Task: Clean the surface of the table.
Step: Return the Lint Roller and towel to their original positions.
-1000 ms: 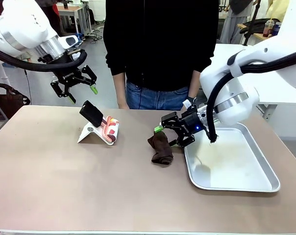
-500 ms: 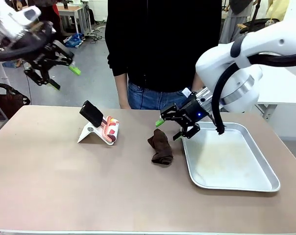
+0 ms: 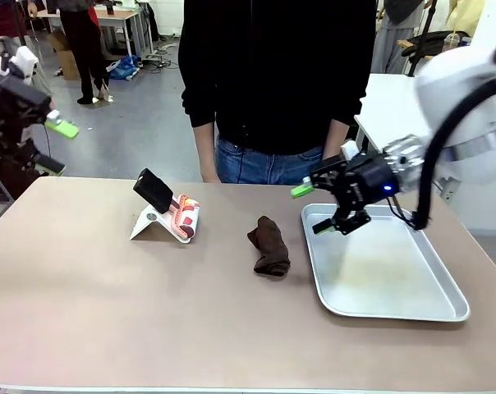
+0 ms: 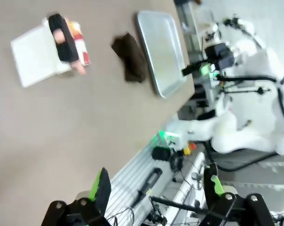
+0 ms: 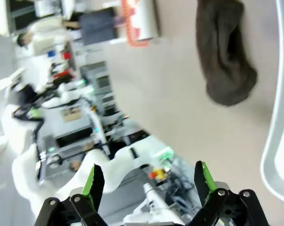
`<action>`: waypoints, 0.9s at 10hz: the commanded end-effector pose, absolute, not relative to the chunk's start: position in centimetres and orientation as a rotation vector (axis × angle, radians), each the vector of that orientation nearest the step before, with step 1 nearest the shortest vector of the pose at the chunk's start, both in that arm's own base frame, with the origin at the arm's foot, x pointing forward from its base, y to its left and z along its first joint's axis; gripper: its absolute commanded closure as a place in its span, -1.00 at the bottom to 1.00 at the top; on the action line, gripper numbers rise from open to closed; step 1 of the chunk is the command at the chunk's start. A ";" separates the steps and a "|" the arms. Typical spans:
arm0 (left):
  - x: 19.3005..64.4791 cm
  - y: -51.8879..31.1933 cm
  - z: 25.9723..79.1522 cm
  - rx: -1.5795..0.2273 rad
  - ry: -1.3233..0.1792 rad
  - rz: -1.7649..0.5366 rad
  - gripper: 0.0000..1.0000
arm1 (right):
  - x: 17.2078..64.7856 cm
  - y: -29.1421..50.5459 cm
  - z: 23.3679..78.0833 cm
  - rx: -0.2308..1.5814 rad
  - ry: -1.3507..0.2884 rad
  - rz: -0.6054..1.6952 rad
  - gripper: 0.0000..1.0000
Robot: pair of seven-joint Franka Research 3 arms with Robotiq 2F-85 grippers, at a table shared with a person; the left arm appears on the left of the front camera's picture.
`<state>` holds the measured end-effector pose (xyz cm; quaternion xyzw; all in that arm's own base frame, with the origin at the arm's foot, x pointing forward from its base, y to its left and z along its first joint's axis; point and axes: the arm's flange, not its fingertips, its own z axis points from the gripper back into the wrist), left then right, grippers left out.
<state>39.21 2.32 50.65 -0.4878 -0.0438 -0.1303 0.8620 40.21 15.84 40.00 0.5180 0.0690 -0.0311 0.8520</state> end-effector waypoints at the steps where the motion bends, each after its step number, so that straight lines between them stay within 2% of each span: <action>1: 38.9 4.6 48.1 -1.167 -0.102 -0.271 -1.00 | 37.8 11.8 39.6 1.299 0.182 -0.058 -1.00; 3: 39.6 7.4 45.8 -1.315 -0.140 -0.158 -1.00 | 36.0 8.6 40.2 1.431 0.157 -0.024 -1.00; 4: 40.5 8.5 45.1 -1.361 -0.147 -0.110 -0.79 | 35.1 7.4 40.2 1.497 0.155 0.045 -1.00; 5: 41.5 9.7 44.3 -1.362 -0.166 0.022 -0.79 | 34.6 6.5 39.9 1.541 0.115 0.061 -1.00; 7: 42.4 10.8 43.5 -1.396 -0.138 0.120 -0.79 | 34.3 5.3 39.2 1.593 -0.074 0.029 -1.00; 8: 42.7 10.9 43.5 -1.380 -0.116 0.139 -0.79 | 35.6 5.8 40.8 1.519 0.113 0.031 -1.00; 9: 41.7 11.3 42.4 -1.373 -0.144 0.070 -0.79 | 35.6 5.8 40.8 1.519 0.113 0.031 -1.00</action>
